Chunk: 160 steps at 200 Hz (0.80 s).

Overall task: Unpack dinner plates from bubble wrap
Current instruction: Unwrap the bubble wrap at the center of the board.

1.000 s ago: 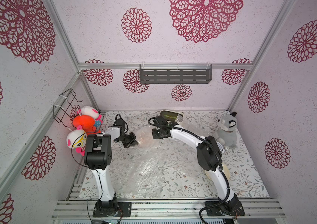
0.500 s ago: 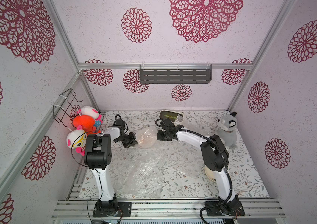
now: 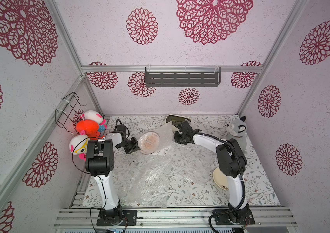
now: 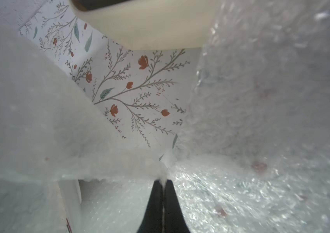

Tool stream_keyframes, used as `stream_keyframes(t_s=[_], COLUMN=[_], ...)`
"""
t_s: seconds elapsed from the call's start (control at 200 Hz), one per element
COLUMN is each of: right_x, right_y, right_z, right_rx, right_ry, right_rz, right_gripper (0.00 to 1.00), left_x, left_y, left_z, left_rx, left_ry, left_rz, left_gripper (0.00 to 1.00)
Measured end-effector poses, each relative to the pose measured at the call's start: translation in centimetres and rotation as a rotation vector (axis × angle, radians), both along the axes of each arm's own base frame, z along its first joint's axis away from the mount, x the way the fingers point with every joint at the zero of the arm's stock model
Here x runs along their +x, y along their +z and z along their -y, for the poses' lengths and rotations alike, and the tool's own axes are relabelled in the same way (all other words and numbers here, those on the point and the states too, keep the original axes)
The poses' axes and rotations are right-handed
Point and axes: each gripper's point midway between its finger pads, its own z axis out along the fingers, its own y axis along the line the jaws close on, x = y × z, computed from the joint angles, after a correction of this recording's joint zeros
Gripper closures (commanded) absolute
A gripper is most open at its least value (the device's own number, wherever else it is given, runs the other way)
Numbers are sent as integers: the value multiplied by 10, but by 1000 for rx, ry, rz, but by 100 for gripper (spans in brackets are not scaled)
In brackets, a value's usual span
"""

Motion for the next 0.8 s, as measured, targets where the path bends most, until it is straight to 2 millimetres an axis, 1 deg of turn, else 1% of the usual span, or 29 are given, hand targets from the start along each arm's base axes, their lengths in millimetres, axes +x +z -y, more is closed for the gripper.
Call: stream_keyframes(t_s=[0.015, 0.07, 0.125, 0.225, 0.26, 0.315, 0.39, 0.43, 0.505, 0.6, 0.705, 0.801], right_x=[0, -1, -3, -5, -6, -7, -9, -11, -18, -25, -30, -31], right_y=[0, 1, 2, 4, 3, 2, 1, 1, 6, 22, 54, 85], right_z=[-1, -3, -6, -10, -11, -10, -8, -6, -2, 6, 17, 31], right_rx=[3, 13, 24, 38, 38, 33, 21, 13, -1, -18, -22, -18], right_ry=[2, 12, 20, 35, 40, 46, 51, 54, 62, 72, 77, 70], right_rz=[-2, -5, -9, -16, -17, -20, -27, -32, -37, -28, 14, 63], right_gripper=[100, 88, 80, 65, 62, 58, 55, 53, 50, 47, 46, 45], left_x=[0, 1, 2, 3, 4, 5, 5, 5, 4, 3, 0, -4], left_y=[0, 1, 1, 3, 5, 6, 7, 8, 10, 14, 18, 28], left_z=[0, 1, 2, 4, 6, 7, 8, 9, 9, 8, 7, 6], left_rx=[-2, -9, -15, -36, -45, -56, -63, -65, -67, -65, -60, -48], left_ry=[1, 8, 11, 18, 15, 16, 17, 19, 23, 28, 31, 35], left_rz=[1, 1, 2, 4, 9, 12, 15, 16, 17, 16, 12, 11], left_gripper=[100, 100, 85, 74, 71, 69, 67, 65, 61, 58, 53, 50])
